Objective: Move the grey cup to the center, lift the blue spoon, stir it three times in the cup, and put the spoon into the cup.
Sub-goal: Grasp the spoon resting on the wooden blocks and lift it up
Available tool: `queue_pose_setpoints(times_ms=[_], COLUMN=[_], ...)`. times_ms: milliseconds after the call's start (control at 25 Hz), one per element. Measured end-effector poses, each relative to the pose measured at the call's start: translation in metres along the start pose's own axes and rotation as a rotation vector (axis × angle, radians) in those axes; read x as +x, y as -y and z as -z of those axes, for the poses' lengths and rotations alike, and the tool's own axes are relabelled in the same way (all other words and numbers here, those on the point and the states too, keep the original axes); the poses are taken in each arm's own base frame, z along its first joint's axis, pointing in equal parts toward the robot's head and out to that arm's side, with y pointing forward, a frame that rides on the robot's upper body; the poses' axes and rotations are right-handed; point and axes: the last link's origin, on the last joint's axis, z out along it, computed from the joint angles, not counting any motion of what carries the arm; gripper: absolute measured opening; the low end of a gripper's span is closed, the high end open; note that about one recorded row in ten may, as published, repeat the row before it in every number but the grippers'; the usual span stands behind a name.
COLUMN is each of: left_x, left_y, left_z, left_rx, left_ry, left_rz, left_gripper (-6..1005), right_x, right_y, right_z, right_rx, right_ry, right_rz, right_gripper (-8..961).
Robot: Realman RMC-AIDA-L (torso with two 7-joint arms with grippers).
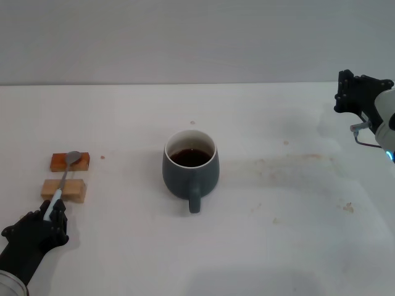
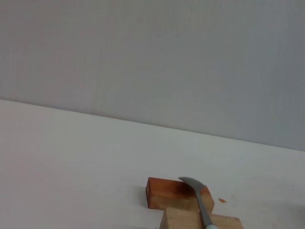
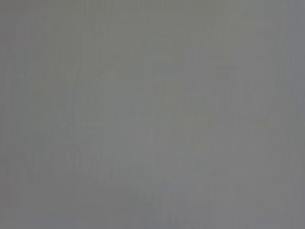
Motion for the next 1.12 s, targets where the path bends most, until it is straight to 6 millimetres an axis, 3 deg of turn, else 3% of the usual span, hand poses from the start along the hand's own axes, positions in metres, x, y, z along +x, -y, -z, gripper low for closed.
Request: queue_pose_setpoints(times_ms=[440, 680, 1120], left_x=[0.002, 0.016, 0.024], left_y=[0.001, -0.001, -0.003], left_z=[-0.002, -0.004, -0.006], left_rx=[0.006, -0.001, -0.006], left_ry=[-0.004, -0.049, -0.072], left_rz=[0.011, 0.003, -0.011], left_gripper=[178, 177, 174], right_x=[-0.002, -0.001, -0.002], right_y=[0.0, 0.0, -0.002], right_z=[0.0, -0.001, -0.002], right_rx=[-0.001, -0.001, -0.005], right_ry=[0.005, -0.001, -0.002], right_rz=[-0.002, -0.002, -0.003], right_gripper=[29, 29, 29])
